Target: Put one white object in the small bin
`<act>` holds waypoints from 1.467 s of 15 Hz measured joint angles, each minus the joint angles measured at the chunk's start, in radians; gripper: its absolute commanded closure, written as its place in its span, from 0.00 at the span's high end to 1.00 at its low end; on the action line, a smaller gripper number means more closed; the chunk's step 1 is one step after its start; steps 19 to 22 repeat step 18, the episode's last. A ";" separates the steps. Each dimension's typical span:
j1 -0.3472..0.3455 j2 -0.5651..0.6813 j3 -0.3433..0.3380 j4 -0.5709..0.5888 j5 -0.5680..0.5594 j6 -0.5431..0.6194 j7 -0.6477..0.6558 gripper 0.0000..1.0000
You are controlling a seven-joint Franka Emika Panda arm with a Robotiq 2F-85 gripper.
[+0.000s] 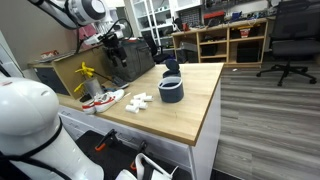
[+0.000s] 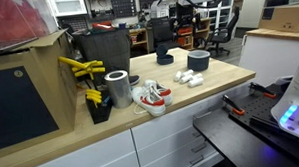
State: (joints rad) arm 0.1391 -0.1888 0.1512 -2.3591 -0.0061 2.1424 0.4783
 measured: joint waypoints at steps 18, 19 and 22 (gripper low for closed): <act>-0.096 0.005 -0.119 0.213 -0.035 -0.288 -0.512 1.00; -0.096 0.005 -0.119 0.213 -0.035 -0.288 -0.512 1.00; -0.096 0.005 -0.119 0.213 -0.035 -0.288 -0.512 1.00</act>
